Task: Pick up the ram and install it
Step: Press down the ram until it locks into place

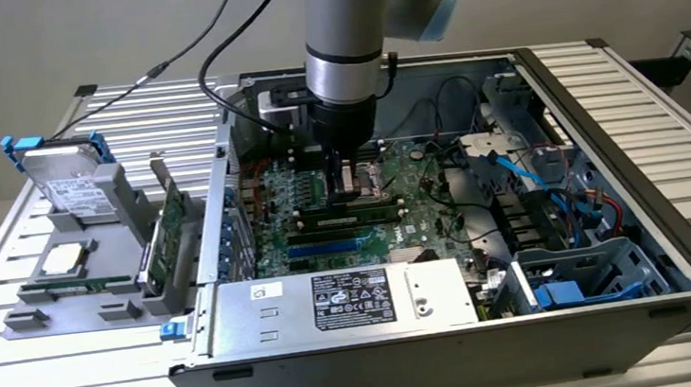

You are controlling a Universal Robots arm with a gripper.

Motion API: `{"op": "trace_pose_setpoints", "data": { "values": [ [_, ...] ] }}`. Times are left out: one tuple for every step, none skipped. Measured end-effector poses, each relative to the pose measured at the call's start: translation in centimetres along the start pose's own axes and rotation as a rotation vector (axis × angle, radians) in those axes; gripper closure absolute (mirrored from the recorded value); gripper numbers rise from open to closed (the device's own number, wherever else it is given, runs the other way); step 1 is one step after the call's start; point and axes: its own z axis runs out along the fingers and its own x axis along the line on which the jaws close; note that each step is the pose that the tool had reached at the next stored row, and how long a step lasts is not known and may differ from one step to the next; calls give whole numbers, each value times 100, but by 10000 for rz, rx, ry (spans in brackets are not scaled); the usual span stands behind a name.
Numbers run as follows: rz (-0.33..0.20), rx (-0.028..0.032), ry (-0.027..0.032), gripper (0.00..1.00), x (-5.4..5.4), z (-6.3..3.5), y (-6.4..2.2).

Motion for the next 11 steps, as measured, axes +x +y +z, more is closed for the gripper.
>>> {"op": "trace_pose_setpoints", "data": {
  "values": [
    [0, 0, -1, 90, 0, 1, 0],
    [0, 1, -3, 90, -1, 2, 0],
    [0, 2, -3, 90, -1, 1, 0],
    [0, 4, -8, 90, -2, -4, 0],
    [0, 11, -19, 90, -3, -15, 0],
    [0, 6, -18, 90, -1, -41, 2],
    [0, -8, -7, 90, 3, -80, 7],
    [-2, -17, -6, 90, 6, -117, 9],
    [-2, -22, -6, 90, 9, -149, 9],
    [-2, -28, -5, 90, 11, -176, 5],
    [-2, -33, -6, 90, 13, -198, -5]
  ]
}}
